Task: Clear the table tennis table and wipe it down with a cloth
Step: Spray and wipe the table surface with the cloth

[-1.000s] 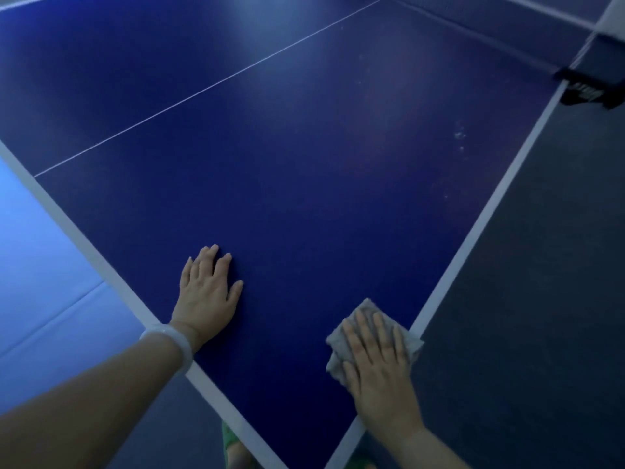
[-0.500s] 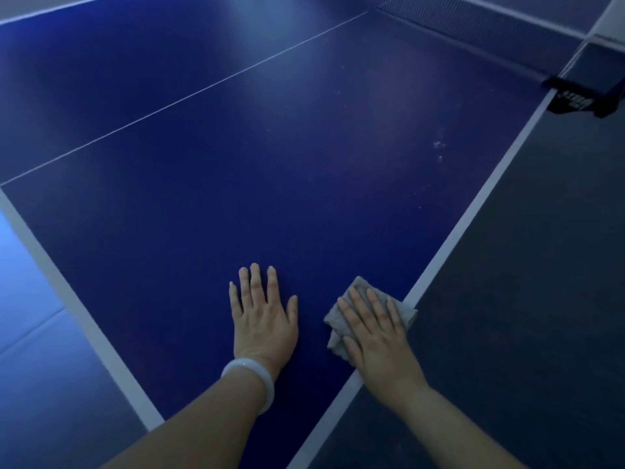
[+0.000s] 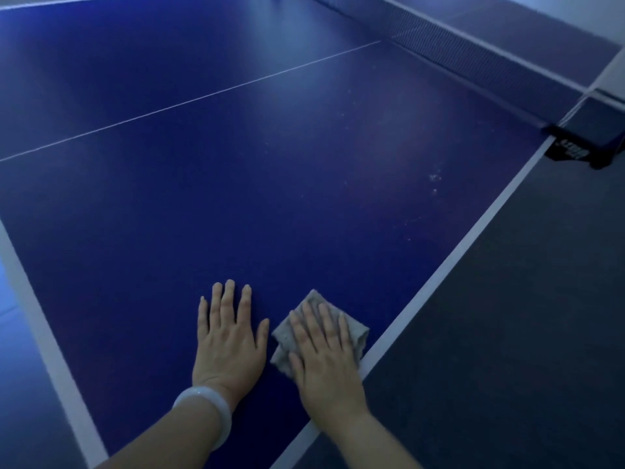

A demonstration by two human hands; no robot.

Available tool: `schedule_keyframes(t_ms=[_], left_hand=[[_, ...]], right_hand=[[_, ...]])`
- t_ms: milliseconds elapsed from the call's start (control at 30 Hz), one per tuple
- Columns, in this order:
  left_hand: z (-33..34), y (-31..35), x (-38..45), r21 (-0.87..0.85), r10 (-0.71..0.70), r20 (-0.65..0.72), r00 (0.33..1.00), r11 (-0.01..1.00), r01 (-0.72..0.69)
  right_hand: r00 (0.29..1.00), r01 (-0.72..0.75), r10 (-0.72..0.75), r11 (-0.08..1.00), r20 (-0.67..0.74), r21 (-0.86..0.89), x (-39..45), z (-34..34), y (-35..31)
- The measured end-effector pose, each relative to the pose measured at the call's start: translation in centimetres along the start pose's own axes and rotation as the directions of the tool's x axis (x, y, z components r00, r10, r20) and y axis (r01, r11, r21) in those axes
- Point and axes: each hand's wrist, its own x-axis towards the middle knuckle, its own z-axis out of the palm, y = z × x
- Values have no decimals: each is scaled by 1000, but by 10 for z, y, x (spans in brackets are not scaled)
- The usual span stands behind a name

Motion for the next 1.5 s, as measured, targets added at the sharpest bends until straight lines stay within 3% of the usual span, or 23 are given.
schedule_keyframes(t_ms=[67, 133, 267, 367, 433, 500, 567, 633, 667, 733, 800, 867, 1300, 1500], left_hand=[[-1, 0, 0, -11, -3, 9, 1000, 1000, 3], [-1, 1, 0, -7, -9, 17, 1000, 1000, 9], [-1, 1, 0, 7, -15, 25, 1000, 1000, 14], [-3, 2, 1, -20, -21, 27, 999, 1000, 21], [-4, 3, 1, -8, -21, 34, 999, 1000, 21], [-5, 2, 0, 12, -17, 47, 999, 1000, 16], [-7, 2, 0, 17, -14, 59, 998, 1000, 13], [-9, 3, -1, 20, -17, 65, 998, 1000, 16], [-9, 3, -1, 24, -19, 68, 998, 1000, 17], [-8, 4, 0, 33, -21, 70, 997, 999, 18], [-6, 3, 1, 47, -18, 68, 997, 999, 15], [-5, 3, 1, 58, -18, 67, 998, 998, 14], [-14, 7, 2, 70, -50, 123, 991, 997, 42], [-25, 45, 20, -8, -149, 62, 987, 989, 150]], right_hand=[[996, 86, -86, 996, 14, -8, -8, 0, 15], [997, 72, -71, 997, 12, -39, -3, -6, 44], [965, -260, 260, 963, -22, -71, 30, -23, 101], [903, -428, 428, 904, -41, 12, 49, -28, 94], [950, -311, 309, 950, -54, -30, 49, -20, 65], [999, -38, 37, 998, -20, -58, 39, -12, 39], [976, 213, -211, 977, 48, -35, 31, -12, 40], [949, 310, -306, 949, 76, -50, 35, -18, 69], [959, 281, -277, 957, 69, -68, 40, -21, 88], [999, 52, -50, 994, 20, -101, 54, -30, 126], [980, -198, 198, 970, -12, -144, 71, -35, 150], [956, -292, 292, 949, -22, -122, 80, -35, 154], [986, -168, 166, 983, -24, -78, 74, -36, 155], [993, -102, 108, 987, 39, -124, 76, -44, 156]])
